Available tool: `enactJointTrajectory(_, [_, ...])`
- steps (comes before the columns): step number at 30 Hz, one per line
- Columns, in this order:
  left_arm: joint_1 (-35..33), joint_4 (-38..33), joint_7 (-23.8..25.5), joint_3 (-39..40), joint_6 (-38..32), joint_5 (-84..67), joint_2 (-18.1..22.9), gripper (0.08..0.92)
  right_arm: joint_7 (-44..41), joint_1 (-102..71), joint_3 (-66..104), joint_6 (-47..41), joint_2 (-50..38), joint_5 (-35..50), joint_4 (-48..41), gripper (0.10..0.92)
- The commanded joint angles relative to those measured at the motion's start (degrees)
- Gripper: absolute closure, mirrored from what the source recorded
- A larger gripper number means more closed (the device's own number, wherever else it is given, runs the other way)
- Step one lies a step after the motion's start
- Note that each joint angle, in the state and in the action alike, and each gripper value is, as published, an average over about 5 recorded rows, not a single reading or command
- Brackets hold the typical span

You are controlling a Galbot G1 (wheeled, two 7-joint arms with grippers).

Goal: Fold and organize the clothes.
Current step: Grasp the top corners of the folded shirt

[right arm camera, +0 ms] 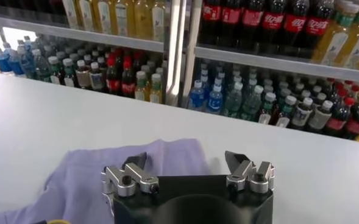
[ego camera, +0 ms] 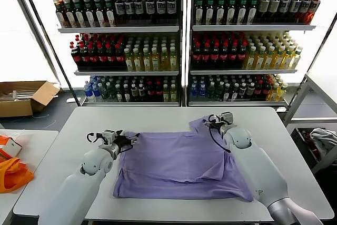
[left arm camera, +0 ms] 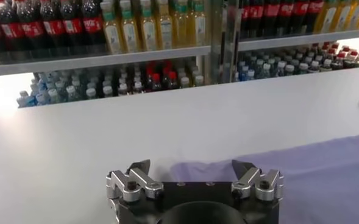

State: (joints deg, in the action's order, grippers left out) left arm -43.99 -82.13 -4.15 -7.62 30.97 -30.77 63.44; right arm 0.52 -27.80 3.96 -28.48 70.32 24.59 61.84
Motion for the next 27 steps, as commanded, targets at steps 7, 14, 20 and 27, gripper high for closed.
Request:
enactJointTrajectory(7, [-0.6, -0.5, -0.3, 0.1, 1.3, -1.7, 0.6, 0.385, 0.5, -0.9, 0.5, 1.9, 0.4, -0.6, -1.8, 0.336])
enactJointTrajectory(14, [-0.9, -1.0, 0.2, 0.1, 1.4, -2.3, 0.6, 0.593, 0.6, -2.2, -0.7, 2.2, -1.1, 0.5, 1.1, 0.544])
enactJointTrajectory(20, [-1.6, -1.2, 0.8, 0.2, -0.1, -1.4, 0.5, 0.767, 2.1, -4.4, -0.1, 2.8, -1.9, 1.9, 3.9, 0.726])
enactJointTrajectory(27, [-1.3, -2.0, 0.6, 0.3, -3.7, 2.7, 0.9, 0.912, 3.6, -5.8, 0.7, 3.3, -2.3, 1.8, 7.2, 0.908])
